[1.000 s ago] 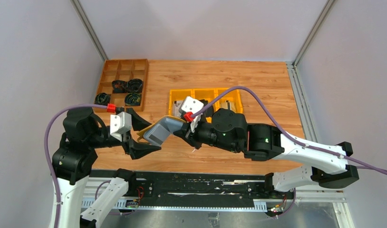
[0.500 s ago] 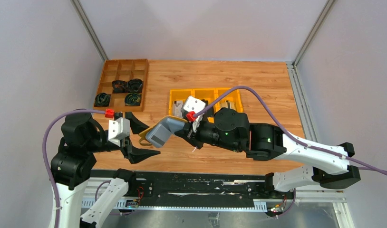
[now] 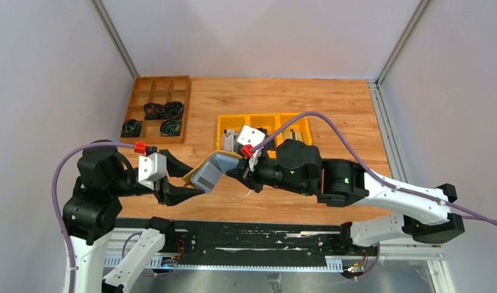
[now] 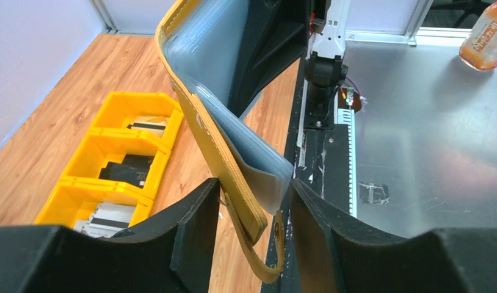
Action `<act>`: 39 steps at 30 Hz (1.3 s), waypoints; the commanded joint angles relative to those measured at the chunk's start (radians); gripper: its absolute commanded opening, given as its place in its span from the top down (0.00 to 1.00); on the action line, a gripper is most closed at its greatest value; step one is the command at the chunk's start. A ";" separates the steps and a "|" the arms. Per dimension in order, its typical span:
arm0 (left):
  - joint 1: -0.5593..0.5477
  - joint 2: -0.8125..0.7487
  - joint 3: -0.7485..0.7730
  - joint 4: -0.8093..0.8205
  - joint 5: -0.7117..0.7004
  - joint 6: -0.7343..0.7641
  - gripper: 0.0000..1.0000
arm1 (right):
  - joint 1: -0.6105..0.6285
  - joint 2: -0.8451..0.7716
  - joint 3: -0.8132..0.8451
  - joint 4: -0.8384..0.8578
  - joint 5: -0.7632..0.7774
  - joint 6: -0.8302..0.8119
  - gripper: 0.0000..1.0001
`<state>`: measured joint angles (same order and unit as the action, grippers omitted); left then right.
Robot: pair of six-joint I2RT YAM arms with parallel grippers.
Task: Take the credit cards out of the card holder
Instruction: Remove the credit card from the card holder.
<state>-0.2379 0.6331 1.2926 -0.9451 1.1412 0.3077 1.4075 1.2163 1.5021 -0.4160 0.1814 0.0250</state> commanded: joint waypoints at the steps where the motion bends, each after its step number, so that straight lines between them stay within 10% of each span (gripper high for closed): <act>1: 0.000 0.003 0.022 -0.025 0.008 0.024 0.49 | -0.015 -0.039 -0.005 0.035 -0.011 0.001 1.00; 39: -0.001 0.003 0.051 -0.028 -0.004 0.017 0.63 | -0.076 -0.076 -0.043 0.056 -0.158 0.008 1.00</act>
<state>-0.2379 0.6434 1.3369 -0.9779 1.1000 0.3443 1.3594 1.1721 1.4700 -0.4110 0.0525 0.0250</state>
